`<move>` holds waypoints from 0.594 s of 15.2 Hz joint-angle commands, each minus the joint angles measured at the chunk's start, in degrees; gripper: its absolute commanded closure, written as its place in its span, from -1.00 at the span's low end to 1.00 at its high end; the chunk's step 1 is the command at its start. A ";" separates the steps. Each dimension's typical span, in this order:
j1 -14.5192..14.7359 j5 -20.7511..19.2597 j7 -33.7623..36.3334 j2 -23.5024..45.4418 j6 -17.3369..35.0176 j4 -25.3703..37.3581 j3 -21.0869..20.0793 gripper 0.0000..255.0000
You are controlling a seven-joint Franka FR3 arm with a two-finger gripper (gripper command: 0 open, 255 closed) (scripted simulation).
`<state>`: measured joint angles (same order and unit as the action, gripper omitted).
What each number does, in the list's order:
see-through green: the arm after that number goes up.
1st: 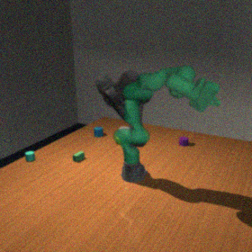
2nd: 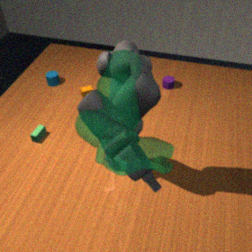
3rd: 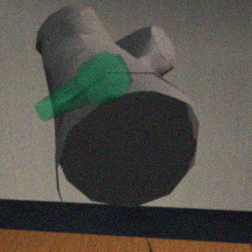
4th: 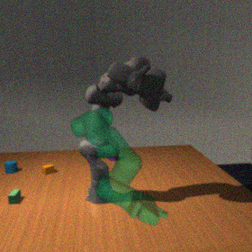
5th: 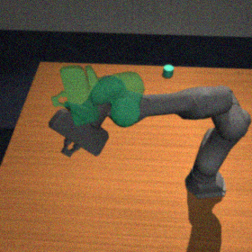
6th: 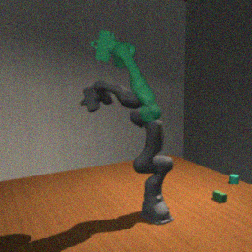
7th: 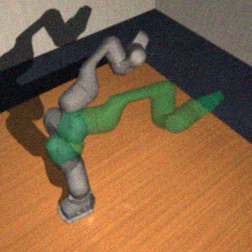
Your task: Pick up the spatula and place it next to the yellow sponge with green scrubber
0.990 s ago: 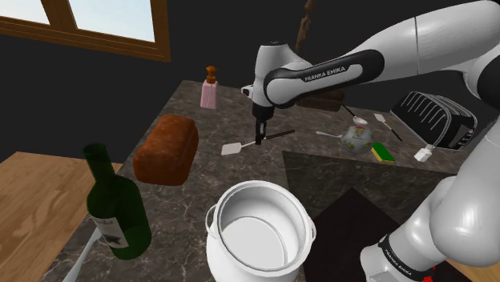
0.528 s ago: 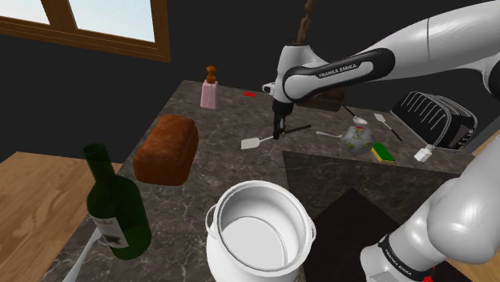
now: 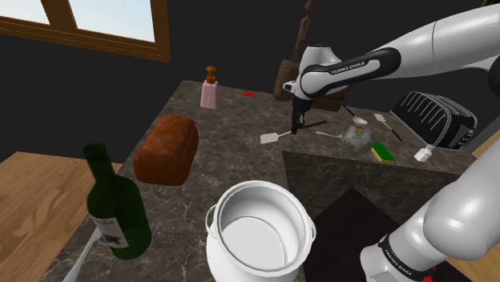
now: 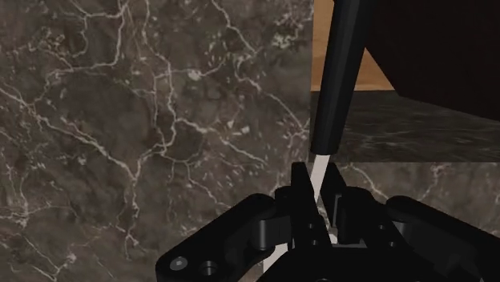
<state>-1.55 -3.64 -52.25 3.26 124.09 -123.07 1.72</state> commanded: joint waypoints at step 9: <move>-7.34 0.25 -13.98 1.98 0.30 2.43 6.44 1.00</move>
<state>-8.04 -3.38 -64.56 5.35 124.53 -120.73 7.42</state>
